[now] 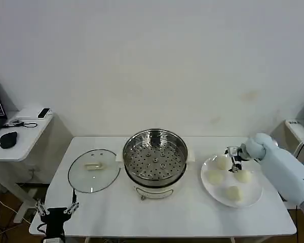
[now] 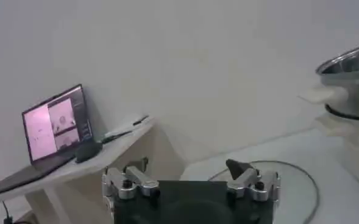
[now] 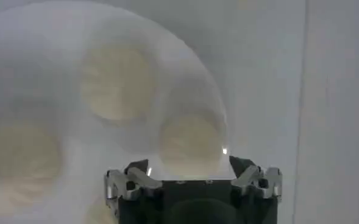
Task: Take steamed baozi put them in steamer then cover it.
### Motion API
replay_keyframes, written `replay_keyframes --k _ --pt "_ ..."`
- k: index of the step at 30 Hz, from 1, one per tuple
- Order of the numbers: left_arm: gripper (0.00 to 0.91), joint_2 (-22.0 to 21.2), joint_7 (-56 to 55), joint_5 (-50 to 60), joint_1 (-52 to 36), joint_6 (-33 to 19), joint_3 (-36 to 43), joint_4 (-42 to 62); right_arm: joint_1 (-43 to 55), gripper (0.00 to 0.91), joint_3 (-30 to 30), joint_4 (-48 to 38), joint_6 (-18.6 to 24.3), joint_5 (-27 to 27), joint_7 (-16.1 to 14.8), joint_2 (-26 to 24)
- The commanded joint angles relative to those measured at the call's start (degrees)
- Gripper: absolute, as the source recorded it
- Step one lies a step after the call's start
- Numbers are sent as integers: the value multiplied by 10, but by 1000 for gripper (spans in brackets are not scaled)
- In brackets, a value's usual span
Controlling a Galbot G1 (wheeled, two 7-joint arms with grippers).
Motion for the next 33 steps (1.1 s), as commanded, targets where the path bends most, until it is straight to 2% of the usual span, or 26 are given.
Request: replay_keyframes --k 1,11,23,29,33 --pt "907 0 -2 0 0 -1 -1 2 19 776 -25 -31 -1 -6 -3 17" --pt "907 -2 -6 1 3 -5 -1 1 22 725 -39 -36 -6 -3 4 22" --pt "907 -6 -16 1 4 -8 2 1 11 655 -26 -16 -2 6 7 12" --pt "907 -10 -23 -1 9 -10 4 -4 7 635 -19 0 3 8 -1 -4" --pt "907 -9 -23 -1 16 -11 6 -9 14 635 -18 42 2 31 -7 -34"
